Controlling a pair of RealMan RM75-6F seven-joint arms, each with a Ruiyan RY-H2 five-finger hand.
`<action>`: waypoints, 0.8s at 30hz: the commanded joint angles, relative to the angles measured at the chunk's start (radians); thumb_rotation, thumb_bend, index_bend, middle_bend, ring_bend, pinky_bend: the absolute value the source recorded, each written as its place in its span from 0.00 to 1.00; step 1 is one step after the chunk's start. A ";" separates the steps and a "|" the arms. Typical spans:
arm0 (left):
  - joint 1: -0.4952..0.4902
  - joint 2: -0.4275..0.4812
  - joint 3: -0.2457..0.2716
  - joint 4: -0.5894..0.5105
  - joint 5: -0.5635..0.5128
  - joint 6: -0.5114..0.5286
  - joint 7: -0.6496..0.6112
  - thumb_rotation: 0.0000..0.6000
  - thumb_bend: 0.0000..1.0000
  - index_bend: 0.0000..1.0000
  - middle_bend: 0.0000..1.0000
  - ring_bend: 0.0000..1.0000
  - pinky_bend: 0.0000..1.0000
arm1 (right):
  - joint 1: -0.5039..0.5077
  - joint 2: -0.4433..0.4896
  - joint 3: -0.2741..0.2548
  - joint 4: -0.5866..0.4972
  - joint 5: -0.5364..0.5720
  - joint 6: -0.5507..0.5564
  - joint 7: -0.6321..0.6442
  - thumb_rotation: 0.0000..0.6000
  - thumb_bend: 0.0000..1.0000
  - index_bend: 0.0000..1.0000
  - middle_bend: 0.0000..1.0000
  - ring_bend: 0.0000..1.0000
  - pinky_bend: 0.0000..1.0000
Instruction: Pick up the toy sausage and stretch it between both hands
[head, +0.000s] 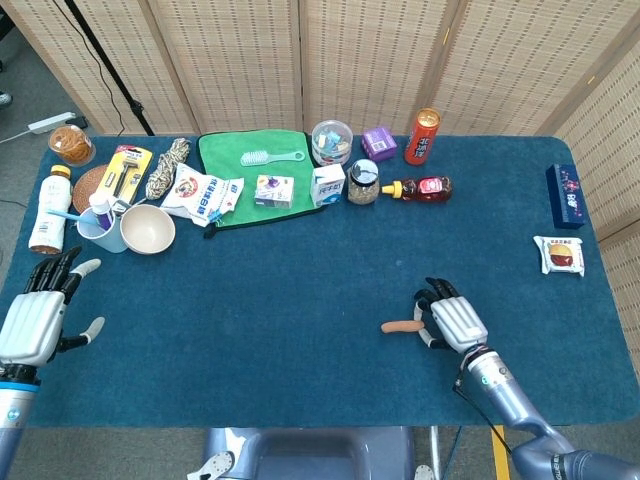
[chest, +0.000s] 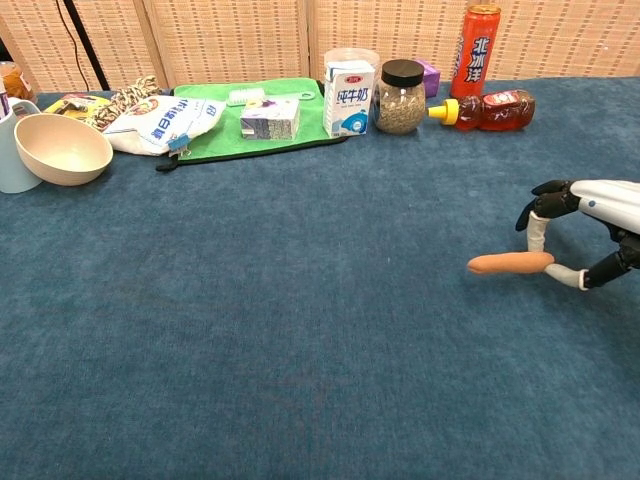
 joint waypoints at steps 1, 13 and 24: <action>-0.009 -0.007 -0.003 0.004 0.006 -0.008 0.004 1.00 0.26 0.18 0.03 0.03 0.02 | -0.010 0.015 0.007 -0.033 0.017 0.006 0.001 1.00 0.52 0.69 0.27 0.04 0.07; -0.096 -0.051 -0.009 0.043 0.066 -0.106 0.038 1.00 0.30 0.26 0.07 0.06 0.02 | -0.032 0.075 0.037 -0.175 0.055 0.039 0.021 1.00 0.54 0.71 0.30 0.05 0.08; -0.212 -0.136 -0.007 0.102 0.235 -0.192 0.037 1.00 0.30 0.32 0.08 0.07 0.02 | -0.019 0.119 0.069 -0.305 0.116 -0.008 0.059 1.00 0.54 0.71 0.30 0.05 0.09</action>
